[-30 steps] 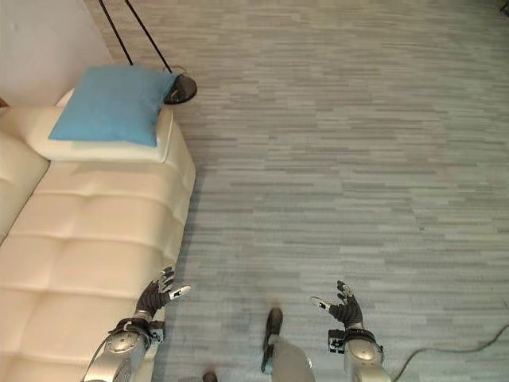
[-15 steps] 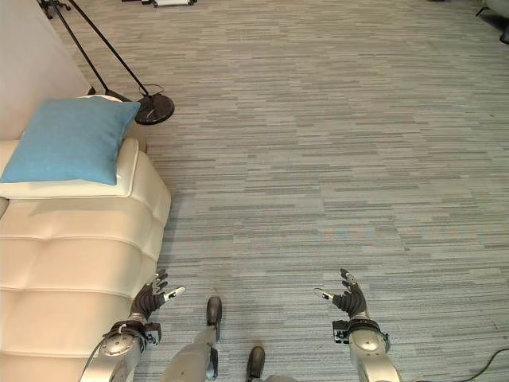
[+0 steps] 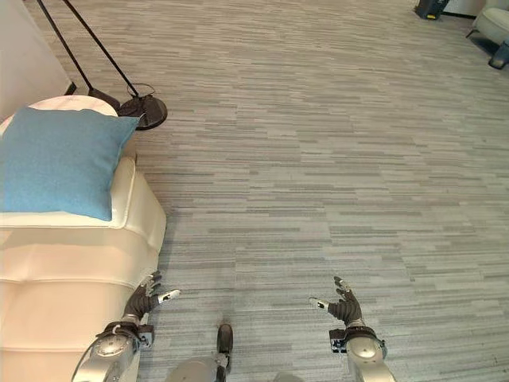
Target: Pick up all the scattered cushions and arrange them neatly on the sofa.
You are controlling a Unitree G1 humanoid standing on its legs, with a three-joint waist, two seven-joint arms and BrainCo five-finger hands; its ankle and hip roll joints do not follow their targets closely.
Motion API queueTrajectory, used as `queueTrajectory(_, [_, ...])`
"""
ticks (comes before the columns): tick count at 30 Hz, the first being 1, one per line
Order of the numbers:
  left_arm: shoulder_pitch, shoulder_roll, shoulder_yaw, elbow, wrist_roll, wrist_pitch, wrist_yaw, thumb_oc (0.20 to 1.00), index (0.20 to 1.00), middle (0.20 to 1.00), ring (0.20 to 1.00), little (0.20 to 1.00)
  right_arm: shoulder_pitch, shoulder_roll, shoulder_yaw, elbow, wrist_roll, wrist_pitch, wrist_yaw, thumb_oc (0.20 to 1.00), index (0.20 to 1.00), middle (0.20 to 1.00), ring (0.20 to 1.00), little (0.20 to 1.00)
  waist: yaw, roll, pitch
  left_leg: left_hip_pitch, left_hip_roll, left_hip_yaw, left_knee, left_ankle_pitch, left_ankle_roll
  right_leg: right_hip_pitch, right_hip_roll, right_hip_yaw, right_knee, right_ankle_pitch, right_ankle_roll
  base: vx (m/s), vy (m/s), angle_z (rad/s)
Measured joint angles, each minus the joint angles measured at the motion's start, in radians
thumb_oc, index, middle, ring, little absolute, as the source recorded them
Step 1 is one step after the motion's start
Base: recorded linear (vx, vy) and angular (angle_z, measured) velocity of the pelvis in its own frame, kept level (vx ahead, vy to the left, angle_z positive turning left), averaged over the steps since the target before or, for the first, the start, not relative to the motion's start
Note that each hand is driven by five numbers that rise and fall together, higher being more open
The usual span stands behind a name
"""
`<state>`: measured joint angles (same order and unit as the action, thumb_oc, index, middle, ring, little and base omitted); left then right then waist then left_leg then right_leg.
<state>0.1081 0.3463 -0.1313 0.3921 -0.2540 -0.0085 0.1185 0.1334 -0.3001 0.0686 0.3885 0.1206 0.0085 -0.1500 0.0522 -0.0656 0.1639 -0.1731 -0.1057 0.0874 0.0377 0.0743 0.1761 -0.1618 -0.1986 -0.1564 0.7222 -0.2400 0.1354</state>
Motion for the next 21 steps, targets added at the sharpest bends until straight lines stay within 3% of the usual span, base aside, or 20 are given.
queueTrajectory(1, [0.000,0.000,0.013,0.000,0.000,0.003,0.000,1.000,1.000,1.000,1.000,1.000,-0.001,0.013,0.000,-0.001,0.000,-0.001,0.001,1.000,1.000,1.000,1.000,1.000,0.003,0.005,0.004,0.019,-0.002,-0.020,-0.004,-0.023,0.027,-0.038,-0.011,0.005,0.061,-0.001,-0.001,0.26,0.046,0.07])
queueTrajectory(2, [-0.001,-0.002,0.013,0.000,0.000,0.004,0.001,1.000,1.000,1.000,1.000,1.000,0.000,0.017,0.000,-0.002,0.002,-0.001,0.002,1.000,1.000,1.000,1.000,1.000,-0.001,0.019,0.013,0.041,0.004,-0.035,-0.015,-0.023,0.025,-0.058,0.002,0.007,0.058,-0.009,-0.011,0.26,0.016,0.22])
queueTrajectory(3, [-0.002,-0.002,0.012,-0.001,0.000,0.005,-0.001,1.000,1.000,1.000,1.000,1.000,-0.003,0.018,0.000,-0.002,0.010,0.000,0.003,1.000,1.000,1.000,1.000,1.000,-0.007,0.037,0.027,0.066,0.014,-0.049,-0.030,-0.026,0.017,-0.081,0.023,0.004,0.002,-0.013,-0.013,0.28,-0.023,0.36])
queueTrajectory(5, [-0.001,0.000,0.014,-0.001,0.000,0.005,-0.003,1.000,1.000,1.000,1.000,1.000,-0.006,0.019,0.000,-0.004,0.019,-0.001,0.003,1.000,1.000,1.000,1.000,1.000,-0.014,0.038,0.032,0.095,0.012,-0.058,-0.049,-0.038,-0.009,-0.137,0.038,-0.015,-0.183,0.004,-0.018,0.33,-0.083,0.26])
queueTrajectory(7, [-0.007,-0.005,0.012,0.006,0.000,0.005,-0.004,1.000,1.000,1.000,1.000,1.000,-0.010,0.019,0.000,-0.004,0.021,-0.001,0.000,1.000,1.000,1.000,1.000,1.000,-0.029,0.040,0.044,0.111,0.008,-0.080,-0.048,-0.062,-0.035,-0.196,0.073,-0.037,-0.475,0.103,-0.032,0.39,-0.123,0.37])
queueTrajectory(8, [-0.015,-0.018,0.015,0.022,0.000,0.005,-0.003,1.000,1.000,1.000,1.000,1.000,-0.006,0.020,0.001,-0.003,0.032,-0.001,-0.001,1.000,1.000,1.000,1.000,1.000,-0.045,0.037,0.057,0.127,0.002,-0.102,-0.046,-0.078,-0.047,-0.207,0.091,-0.029,-0.672,0.194,0.006,0.47,-0.159,0.69])
queueTrajectory(9, [-0.020,-0.025,0.013,0.023,0.000,0.005,-0.004,1.000,1.000,1.000,1.000,1.000,0.002,0.027,-0.003,-0.002,0.039,-0.001,-0.002,1.000,1.000,1.000,1.000,1.000,-0.054,0.023,0.066,0.151,-0.015,-0.127,-0.048,-0.092,-0.046,-0.206,0.087,-0.025,-0.803,0.249,0.012,0.51,-0.199,0.63])
queueTrajectory(11, [-0.022,-0.039,0.013,0.022,0.000,0.005,-0.004,1.000,1.000,1.000,1.000,1.000,0.013,0.031,-0.003,0.001,0.039,0.000,-0.002,1.000,1.000,1.000,1.000,1.000,-0.064,0.017,0.075,0.181,-0.024,-0.165,-0.043,-0.130,-0.051,-0.201,0.089,-0.003,-0.796,0.284,0.011,0.58,-0.225,0.72])
queueTrajectory(13, [-0.007,-0.047,0.005,0.004,-0.001,0.001,-0.010,1.000,1.000,1.000,1.000,1.000,0.043,0.032,-0.002,0.000,0.039,-0.001,0.000,1.000,1.000,1.000,1.000,1.000,-0.079,0.012,0.053,0.232,-0.022,-0.211,-0.053,-0.151,-0.056,-0.166,0.090,0.012,-0.692,0.310,-0.027,0.43,-0.181,0.76])
queueTrajectory(14, [0.009,-0.048,0.000,0.001,-0.003,-0.002,-0.011,1.000,1.000,1.000,1.000,1.000,0.045,0.028,-0.003,0.006,0.040,-0.001,0.000,1.000,1.000,1.000,1.000,1.000,-0.074,0.006,0.041,0.261,-0.015,-0.219,-0.043,-0.170,-0.077,-0.118,0.105,0.020,-0.697,0.370,-0.071,0.30,-0.156,0.31])
queueTrajectory(15, [0.017,-0.048,0.000,0.001,-0.005,-0.002,-0.011,1.000,1.000,1.000,1.000,1.000,0.037,0.028,-0.005,0.014,0.040,-0.001,0.000,1.000,1.000,1.000,1.000,1.000,-0.073,0.013,0.041,0.261,-0.004,-0.216,-0.007,-0.196,-0.108,-0.103,0.111,0.010,-0.693,0.396,-0.086,0.22,-0.142,0.42])
queueTrajectory(16, [0.026,-0.049,-0.004,0.006,-0.010,-0.001,-0.015,1.000,1.000,1.000,1.000,1.000,0.021,0.025,-0.003,0.019,0.048,-0.002,0.001,1.000,1.000,1.000,1.000,1.000,-0.075,0.017,0.039,0.240,0.002,-0.203,0.090,-0.222,-0.151,-0.077,0.120,-0.009,-0.685,0.439,-0.144,0.22,-0.145,0.33])
queueTrajectory(17, [0.030,-0.051,-0.003,0.003,-0.011,-0.001,-0.017,1.000,1.000,1.000,1.000,1.000,0.013,0.025,-0.004,0.027,0.052,-0.002,0.001,1.000,1.000,1.000,1.000,1.000,-0.071,0.020,0.036,0.218,0.007,-0.188,0.156,-0.224,-0.155,-0.067,0.126,-0.010,-0.682,0.436,-0.146,0.18,-0.137,0.33])
queueTrajectory(18, [0.028,-0.054,-0.004,0.005,-0.026,-0.001,-0.022,1.000,1.000,1.000,1.000,1.000,-0.002,0.021,-0.004,0.021,0.058,-0.003,0.001,1.000,1.000,1.000,1.000,1.000,-0.067,0.014,0.037,0.124,0.009,-0.148,0.356,-0.232,-0.180,-0.040,0.126,-0.011,-0.690,0.422,-0.186,0.20,-0.130,0.03])
queueTrajectory(21, [0.029,-0.058,-0.003,0.004,-0.050,-0.001,-0.037,1.000,1.000,1.000,1.000,1.000,-0.025,0.003,-0.008,-0.003,0.069,-0.008,0.001,1.000,1.000,1.000,1.000,1.000,-0.057,0.031,0.031,-0.003,0.067,-0.123,0.628,-0.237,-0.212,0.014,0.159,-0.029,-0.698,0.348,-0.241,0.20,-0.077,0.16])
